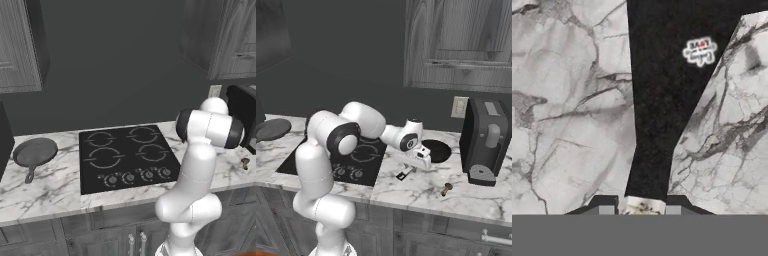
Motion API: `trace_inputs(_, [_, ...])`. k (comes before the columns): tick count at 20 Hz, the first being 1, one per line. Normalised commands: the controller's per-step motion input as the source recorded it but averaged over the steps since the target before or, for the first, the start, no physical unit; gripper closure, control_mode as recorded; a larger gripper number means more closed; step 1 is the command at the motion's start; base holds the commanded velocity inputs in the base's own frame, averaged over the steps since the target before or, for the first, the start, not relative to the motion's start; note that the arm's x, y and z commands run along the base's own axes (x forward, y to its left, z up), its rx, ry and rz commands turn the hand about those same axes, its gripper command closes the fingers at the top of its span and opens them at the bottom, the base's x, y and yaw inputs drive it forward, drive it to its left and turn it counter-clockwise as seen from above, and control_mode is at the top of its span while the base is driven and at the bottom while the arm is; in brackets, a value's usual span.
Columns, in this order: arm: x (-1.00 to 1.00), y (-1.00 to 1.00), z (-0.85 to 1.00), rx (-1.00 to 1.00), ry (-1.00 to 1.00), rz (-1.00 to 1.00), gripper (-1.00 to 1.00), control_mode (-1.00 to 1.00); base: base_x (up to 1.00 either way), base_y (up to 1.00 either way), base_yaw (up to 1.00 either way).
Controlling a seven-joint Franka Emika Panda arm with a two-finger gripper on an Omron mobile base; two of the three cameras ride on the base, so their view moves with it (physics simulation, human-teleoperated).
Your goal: Place both pans onto different burners. Then place the mushroom and the shrimp on different pans.
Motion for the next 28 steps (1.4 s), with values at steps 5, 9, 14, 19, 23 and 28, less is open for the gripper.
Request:
trace_inputs(5, [-0.02, 0.17, 0.47, 0.0, -0.01, 0.0, 1.0, -1.0, 0.0, 0.0, 0.0])
trace_inputs(9, [-0.16, 0.24, 0.44, -0.01, -0.04, 0.0, 1.0, -1.0, 0.0, 0.0, 0.0])
trace_inputs(14, [-0.27, 0.25, 0.33, -0.02, -0.13, 0.0, 1.0, -1.0, 0.0, 0.0, 0.0])
trace_inputs(19, [-0.32, 0.18, 0.23, -0.04, -0.29, 0.01, 1.0, -1.0, 0.0, 0.0, 0.0])
trace_inputs(23, [-0.34, 0.15, 0.27, -0.04, -0.35, 0.04, 1.0, -1.0, 0.0, 0.0, 0.0])
trace_inputs(28, [-0.39, 0.18, 0.23, -0.06, -0.38, 0.07, 1.0, -1.0, 0.0, 0.0, 0.0])
